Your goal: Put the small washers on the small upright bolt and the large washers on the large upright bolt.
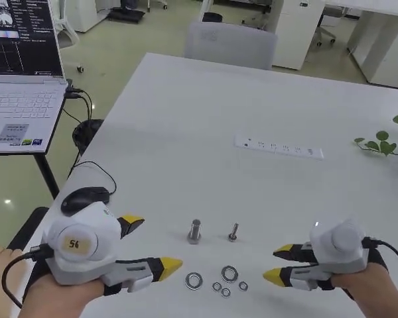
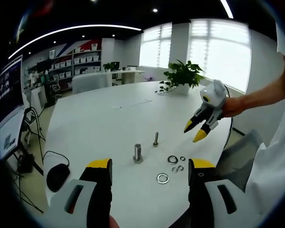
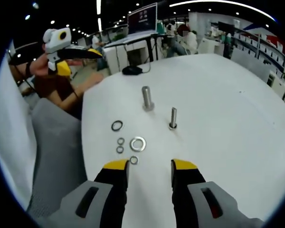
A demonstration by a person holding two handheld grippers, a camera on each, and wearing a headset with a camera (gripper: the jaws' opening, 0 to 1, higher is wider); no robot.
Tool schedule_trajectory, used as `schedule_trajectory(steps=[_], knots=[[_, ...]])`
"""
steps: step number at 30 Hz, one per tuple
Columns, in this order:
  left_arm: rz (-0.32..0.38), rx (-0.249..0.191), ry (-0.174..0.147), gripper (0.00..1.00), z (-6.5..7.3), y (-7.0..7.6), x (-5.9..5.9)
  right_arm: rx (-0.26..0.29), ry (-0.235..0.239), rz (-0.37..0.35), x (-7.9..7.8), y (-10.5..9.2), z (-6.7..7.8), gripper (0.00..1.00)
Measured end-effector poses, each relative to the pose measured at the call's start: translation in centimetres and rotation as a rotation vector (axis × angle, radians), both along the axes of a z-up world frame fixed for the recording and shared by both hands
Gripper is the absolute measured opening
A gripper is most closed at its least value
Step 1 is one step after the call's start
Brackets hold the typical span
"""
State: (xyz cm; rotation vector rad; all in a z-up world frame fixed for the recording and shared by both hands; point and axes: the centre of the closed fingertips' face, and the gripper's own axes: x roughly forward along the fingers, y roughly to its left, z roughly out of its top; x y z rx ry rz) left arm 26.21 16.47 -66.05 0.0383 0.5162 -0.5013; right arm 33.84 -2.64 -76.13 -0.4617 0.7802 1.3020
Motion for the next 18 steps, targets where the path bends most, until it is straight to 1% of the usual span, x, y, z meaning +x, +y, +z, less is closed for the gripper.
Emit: schedule_trajectory(steps=[11, 18], knots=[[-0.003, 0.001, -0.002, 0.64, 0.1, 0.0, 0.0, -0.009, 0.004, 0.018, -0.4, 0.2, -0.4, 0.37], [0.001, -0.001, 0.000, 0.64, 0.0, 0.0, -0.1, -0.059, -0.010, 0.086, -1.2, 0.6, -1.3, 0.37]])
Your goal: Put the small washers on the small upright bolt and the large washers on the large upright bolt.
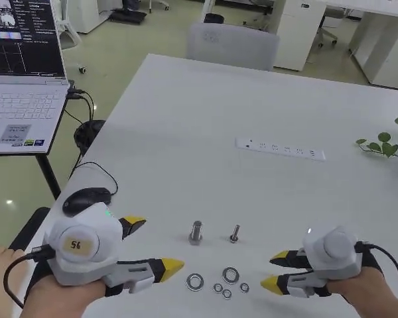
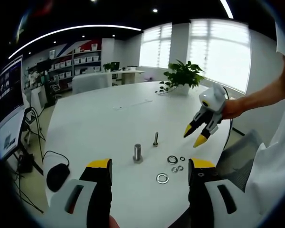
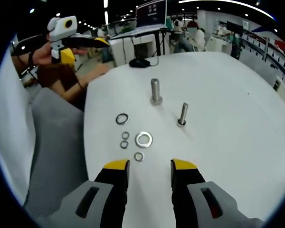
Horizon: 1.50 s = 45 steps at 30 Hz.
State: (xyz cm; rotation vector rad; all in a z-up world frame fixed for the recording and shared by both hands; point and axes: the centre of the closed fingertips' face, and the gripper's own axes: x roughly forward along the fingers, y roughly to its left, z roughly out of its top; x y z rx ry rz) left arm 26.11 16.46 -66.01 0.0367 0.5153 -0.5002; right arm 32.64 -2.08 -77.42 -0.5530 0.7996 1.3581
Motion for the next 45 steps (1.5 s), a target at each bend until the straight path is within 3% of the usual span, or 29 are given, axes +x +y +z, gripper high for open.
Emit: schedule_trajectory(steps=[22, 45], knots=[[0.013, -0.001, -0.001, 0.64, -0.1, 0.0, -0.4, -0.137, -0.078, 0.230, -0.9, 1.2, -1.8, 0.35], [0.024, -0.002, -0.003, 0.64, 0.1, 0.1, -0.6, -0.244, -0.092, 0.442, -2.3, 2.2, -5.0, 0.25]])
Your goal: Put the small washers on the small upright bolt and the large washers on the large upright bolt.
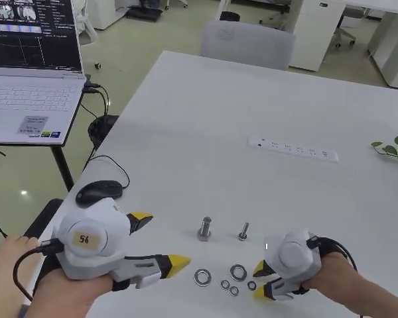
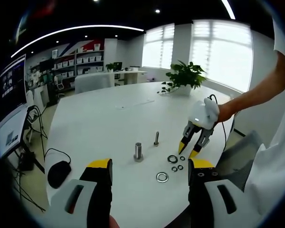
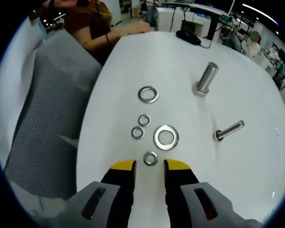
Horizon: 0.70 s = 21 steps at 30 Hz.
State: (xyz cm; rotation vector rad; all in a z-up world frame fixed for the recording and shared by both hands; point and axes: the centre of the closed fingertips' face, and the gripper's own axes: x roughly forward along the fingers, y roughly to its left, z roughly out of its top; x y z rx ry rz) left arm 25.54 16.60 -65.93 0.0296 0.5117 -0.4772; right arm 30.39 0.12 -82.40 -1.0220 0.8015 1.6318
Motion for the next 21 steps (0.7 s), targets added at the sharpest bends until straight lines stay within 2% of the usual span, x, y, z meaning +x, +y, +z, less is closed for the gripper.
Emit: schedule_trajectory(steps=[21], knots=[[-0.005, -0.006, -0.004, 0.64, 0.03, -0.36, 0.26, 0.012, -0.038, 0.092, 0.04, 0.33, -0.25, 0.19]])
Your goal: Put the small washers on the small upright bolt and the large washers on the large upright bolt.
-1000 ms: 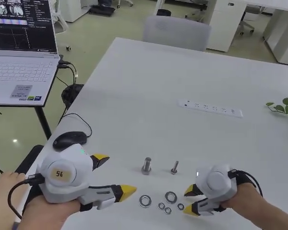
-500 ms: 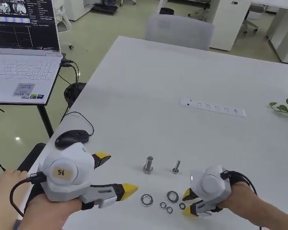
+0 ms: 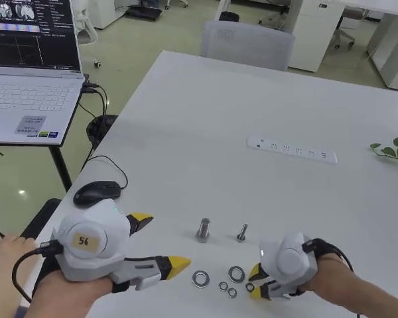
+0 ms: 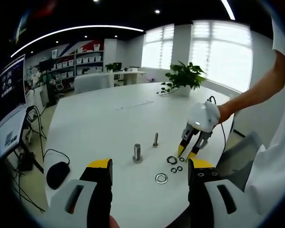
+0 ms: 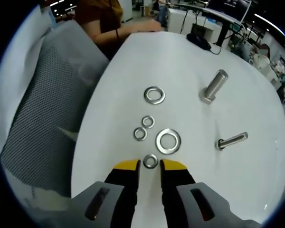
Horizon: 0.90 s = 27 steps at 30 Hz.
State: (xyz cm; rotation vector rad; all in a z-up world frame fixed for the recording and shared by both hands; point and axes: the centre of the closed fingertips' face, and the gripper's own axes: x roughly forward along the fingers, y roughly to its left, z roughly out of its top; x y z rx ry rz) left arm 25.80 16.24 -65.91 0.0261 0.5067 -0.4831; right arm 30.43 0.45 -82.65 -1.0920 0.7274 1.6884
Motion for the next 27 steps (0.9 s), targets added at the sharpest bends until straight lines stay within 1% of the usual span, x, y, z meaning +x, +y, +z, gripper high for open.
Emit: schedule_trajectory(steps=[5, 7, 11, 14, 23, 27], knots=[[-0.001, -0.003, -0.002, 0.64, 0.12, -0.12, 0.09, 0.007, 0.002, -0.009, 0.00, 0.05, 0.03, 0.18], [-0.003, -0.003, -0.003, 0.64, 0.13, -0.13, 0.14, 0.011, -0.006, -0.009, 0.00, 0.14, 0.04, 0.15], [-0.003, -0.002, -0.004, 0.64, 0.18, -0.12, 0.18, 0.013, -0.021, -0.009, 0.00, 0.16, 0.04, 0.15], [0.000, -0.004, -0.005, 0.64, 0.14, -0.04, 0.16, 0.019, -0.014, -0.039, 0.02, 0.14, 0.10, 0.15], [0.005, -0.006, -0.004, 0.64, 0.13, -0.03, -0.02, 0.025, -0.007, -0.075, 0.16, 0.05, 0.08, 0.14], [0.006, -0.007, -0.005, 0.64, 0.14, 0.00, 0.06, 0.026, -0.013, -0.091, 0.38, -0.08, 0.24, 0.14]])
